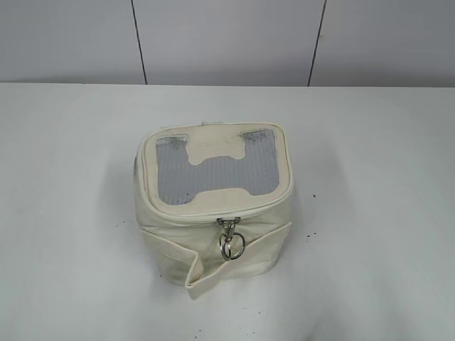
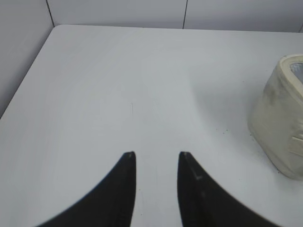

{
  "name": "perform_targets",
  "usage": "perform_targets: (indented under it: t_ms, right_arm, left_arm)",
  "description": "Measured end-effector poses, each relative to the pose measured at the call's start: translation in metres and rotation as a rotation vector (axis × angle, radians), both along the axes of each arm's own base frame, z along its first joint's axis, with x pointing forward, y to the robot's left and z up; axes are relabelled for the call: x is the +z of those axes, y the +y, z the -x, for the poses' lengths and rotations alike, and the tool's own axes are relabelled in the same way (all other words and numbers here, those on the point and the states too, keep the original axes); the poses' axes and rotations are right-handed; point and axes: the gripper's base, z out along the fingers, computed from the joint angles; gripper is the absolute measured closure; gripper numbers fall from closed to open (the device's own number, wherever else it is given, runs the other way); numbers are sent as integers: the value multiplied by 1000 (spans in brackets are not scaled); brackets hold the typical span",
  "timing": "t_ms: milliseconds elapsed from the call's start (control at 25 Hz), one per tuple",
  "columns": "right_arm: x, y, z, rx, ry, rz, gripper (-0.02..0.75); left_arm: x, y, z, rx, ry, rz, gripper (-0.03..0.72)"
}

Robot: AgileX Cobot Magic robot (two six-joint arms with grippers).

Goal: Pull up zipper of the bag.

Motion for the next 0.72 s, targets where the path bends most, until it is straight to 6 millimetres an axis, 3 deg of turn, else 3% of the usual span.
perform_targets:
  t_ms: [720]
  right_arm:
    - [0,0,0,0,-1,0,150]
  left_arm:
    - [0,0,0,0,0,0,449]
